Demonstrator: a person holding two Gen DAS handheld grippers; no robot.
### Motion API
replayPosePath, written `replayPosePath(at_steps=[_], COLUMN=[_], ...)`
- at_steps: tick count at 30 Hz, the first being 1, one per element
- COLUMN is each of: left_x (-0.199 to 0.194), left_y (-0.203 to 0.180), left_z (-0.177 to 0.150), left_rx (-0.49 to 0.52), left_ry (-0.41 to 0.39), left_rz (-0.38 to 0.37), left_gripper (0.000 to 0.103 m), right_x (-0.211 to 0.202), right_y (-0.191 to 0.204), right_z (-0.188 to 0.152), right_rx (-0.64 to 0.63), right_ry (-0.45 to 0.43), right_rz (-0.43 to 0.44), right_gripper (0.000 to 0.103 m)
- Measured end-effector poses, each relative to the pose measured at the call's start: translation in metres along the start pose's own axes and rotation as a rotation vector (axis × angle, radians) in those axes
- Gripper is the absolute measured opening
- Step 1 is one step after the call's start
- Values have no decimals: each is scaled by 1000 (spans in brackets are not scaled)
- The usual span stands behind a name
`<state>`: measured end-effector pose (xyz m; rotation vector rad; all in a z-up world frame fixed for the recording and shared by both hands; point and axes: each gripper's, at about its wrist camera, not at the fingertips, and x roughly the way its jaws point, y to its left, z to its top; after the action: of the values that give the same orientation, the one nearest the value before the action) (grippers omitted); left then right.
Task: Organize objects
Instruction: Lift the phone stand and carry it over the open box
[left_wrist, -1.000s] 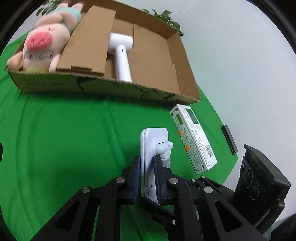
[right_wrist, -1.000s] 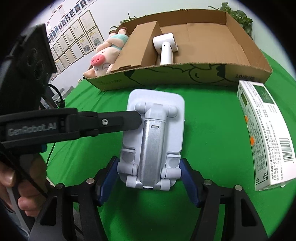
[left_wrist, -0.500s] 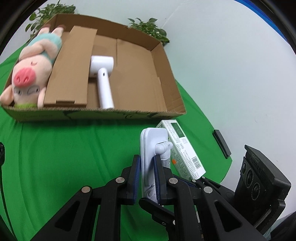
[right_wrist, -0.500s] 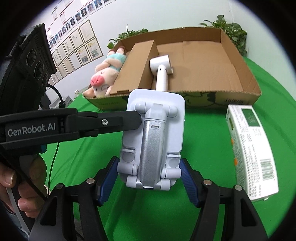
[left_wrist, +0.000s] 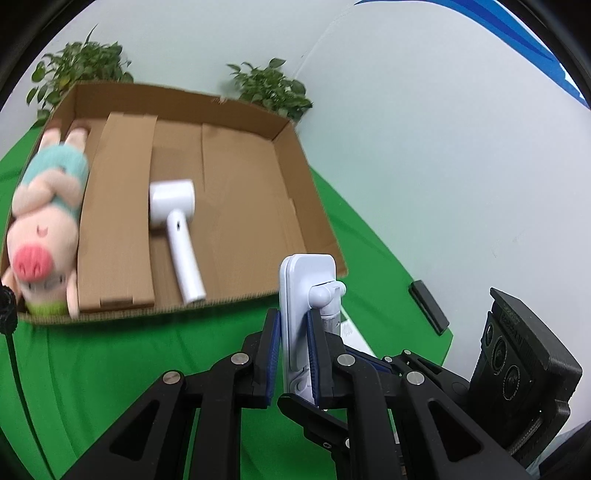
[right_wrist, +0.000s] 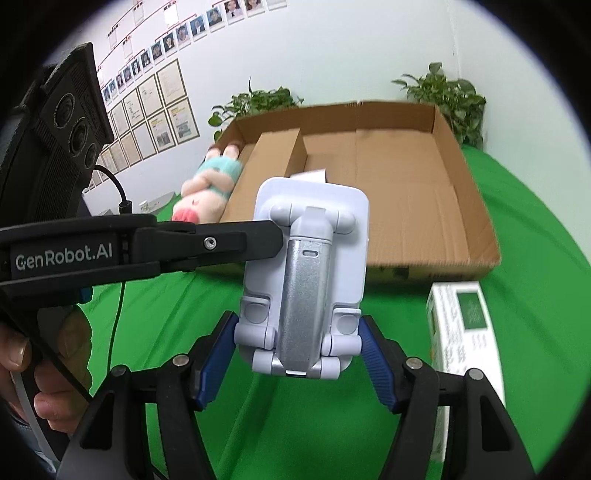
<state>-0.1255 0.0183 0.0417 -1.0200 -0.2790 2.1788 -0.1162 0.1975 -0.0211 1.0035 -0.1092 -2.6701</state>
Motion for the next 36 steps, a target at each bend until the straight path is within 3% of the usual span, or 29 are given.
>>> replayPosePath(at_steps=[19, 36], left_x=[-11, 23], left_y=[-10, 16], left_z=[89, 123], left_rx=[50, 17], left_ry=[-65, -26], left_rz=[-8, 12], left_gripper=[11, 11], right_x=[1, 33], right_y=[-6, -20], right_z=[75, 103], right_rx=[-19, 7], right_ry=[-90, -32], right_rz=[-24, 5], right_gripper=[65, 65])
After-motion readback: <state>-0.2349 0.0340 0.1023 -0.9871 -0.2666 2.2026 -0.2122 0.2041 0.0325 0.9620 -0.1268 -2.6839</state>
